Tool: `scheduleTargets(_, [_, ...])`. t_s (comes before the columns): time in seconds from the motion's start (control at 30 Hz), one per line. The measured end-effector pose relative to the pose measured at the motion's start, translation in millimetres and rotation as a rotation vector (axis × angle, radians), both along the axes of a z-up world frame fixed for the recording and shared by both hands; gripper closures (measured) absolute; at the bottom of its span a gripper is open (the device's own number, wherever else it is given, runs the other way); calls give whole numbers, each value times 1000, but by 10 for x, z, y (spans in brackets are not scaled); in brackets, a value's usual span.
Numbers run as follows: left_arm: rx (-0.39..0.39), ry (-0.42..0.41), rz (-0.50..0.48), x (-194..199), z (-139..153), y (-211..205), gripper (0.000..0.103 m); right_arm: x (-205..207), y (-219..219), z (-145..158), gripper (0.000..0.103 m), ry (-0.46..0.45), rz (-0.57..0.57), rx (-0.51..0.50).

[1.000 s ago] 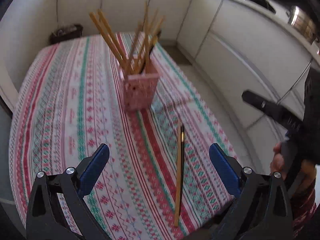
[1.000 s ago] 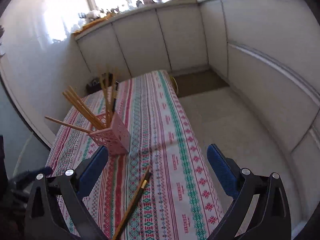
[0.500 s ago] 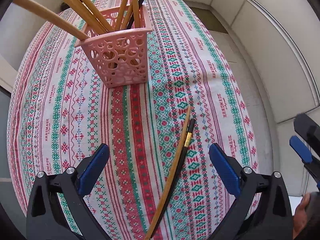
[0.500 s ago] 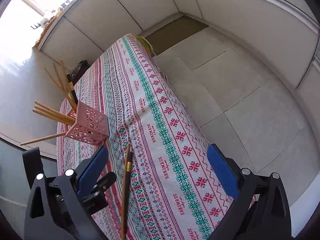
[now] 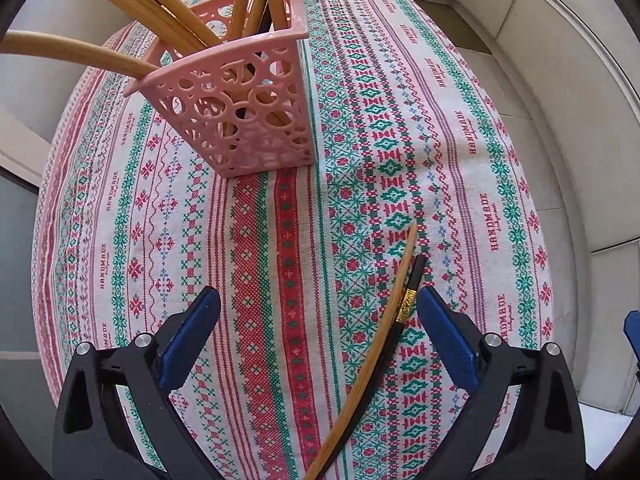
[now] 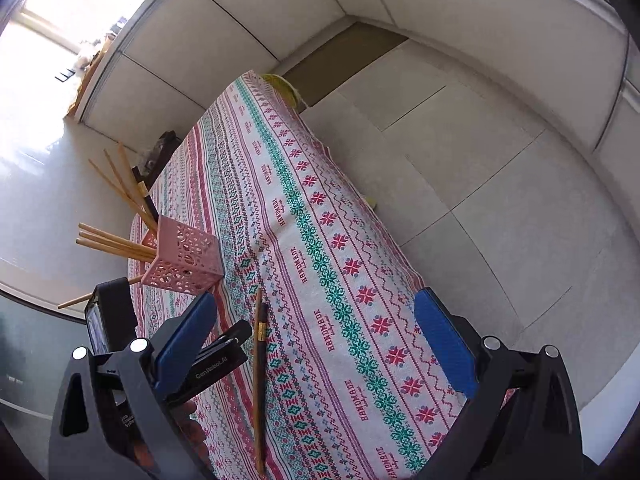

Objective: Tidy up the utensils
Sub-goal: 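Grasp a wooden chopstick with the left gripper while the right gripper grasps the black-tipped chopstick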

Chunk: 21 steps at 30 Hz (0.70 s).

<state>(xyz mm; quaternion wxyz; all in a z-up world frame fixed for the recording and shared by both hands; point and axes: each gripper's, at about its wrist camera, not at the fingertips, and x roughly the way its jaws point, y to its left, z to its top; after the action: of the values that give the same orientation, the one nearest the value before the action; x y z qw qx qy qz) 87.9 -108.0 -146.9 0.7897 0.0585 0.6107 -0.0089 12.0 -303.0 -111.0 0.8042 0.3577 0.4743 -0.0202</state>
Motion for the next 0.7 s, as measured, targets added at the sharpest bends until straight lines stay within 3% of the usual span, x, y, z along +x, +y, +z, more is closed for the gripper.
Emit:
scheduleTargets(0.3, [29,41,11,185,-300,8,8,-13,-48,-24,7,10,-5,14])
scheduleTargets(0.4, [41,6,-31,207,-332,-70,11,-12,-65,-39,7,15,-10,18])
scheduleTargets(0.5, [-5,-2,-126,201,-309,-168,38,-2,-65,-65,7,29,-8,19])
scheduleTargets(0.53, [-55,18,-135,212,-301,-171,56,8,-53,-76,7,36,-3,22])
scheduleTargets(0.6, [-92,33,-145,236,-293,-135,62,36,-14,-100,7,50,10,19])
scheduleTargets(0.7, [-110,21,-135,220,-275,79,93,92,101,-143,7,77,47,7])
